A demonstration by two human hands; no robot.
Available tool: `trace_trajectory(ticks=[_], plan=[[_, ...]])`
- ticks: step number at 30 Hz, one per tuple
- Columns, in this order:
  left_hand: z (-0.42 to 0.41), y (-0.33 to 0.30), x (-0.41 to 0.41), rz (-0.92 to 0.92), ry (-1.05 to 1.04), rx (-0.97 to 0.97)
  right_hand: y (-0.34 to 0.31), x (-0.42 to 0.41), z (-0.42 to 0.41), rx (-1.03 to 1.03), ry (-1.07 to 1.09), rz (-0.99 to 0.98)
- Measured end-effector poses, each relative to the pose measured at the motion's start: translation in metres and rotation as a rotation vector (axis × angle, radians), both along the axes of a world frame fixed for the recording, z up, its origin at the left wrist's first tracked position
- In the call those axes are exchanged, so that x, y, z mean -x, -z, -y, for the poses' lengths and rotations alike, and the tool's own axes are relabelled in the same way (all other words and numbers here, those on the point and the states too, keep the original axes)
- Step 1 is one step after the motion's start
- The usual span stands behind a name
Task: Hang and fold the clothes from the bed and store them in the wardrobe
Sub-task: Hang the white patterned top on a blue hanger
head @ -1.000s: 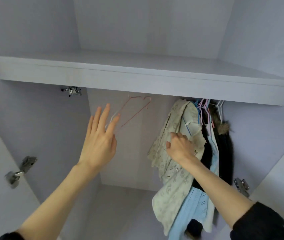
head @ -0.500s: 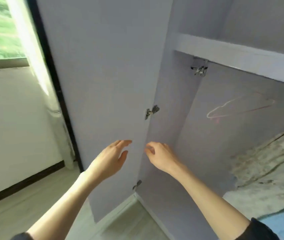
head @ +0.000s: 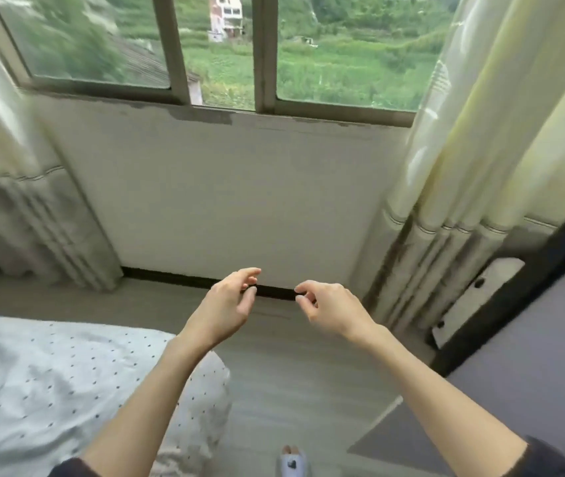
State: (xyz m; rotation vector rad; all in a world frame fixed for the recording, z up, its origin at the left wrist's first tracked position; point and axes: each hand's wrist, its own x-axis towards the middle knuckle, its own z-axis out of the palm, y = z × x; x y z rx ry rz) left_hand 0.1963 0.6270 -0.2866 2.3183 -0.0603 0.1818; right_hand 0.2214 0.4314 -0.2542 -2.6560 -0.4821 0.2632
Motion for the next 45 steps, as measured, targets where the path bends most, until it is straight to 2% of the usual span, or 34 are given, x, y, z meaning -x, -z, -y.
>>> trace_trajectory(ticks=[8, 15, 24, 30, 35, 45], plan=[[-0.133, 0.014, -0.096, 0.008, -0.449, 0.053, -0.014, -0.175, -0.172, -0.086, -0.353, -0.012], [-0.217, 0.036, -0.119, -0.094, -0.815, 0.198, 0.0, -0.256, -0.298, -0.028, -0.711, -0.108], [-0.36, 0.081, -0.119, -0.101, -1.271, 0.286, 0.038, -0.296, -0.507, 0.042, -1.144, -0.195], [-0.46, 0.088, -0.146, -0.075, -1.455, 0.354, 0.04, -0.322, -0.658, 0.112, -1.362, -0.208], [-0.522, 0.082, -0.16, -0.107, -1.557, 0.403, 0.036, -0.335, -0.754, 0.092, -1.487, -0.301], [-0.68, 0.092, -0.148, -0.14, -1.893, 0.382, 0.062, -0.307, -0.976, 0.14, -1.773, -0.369]])
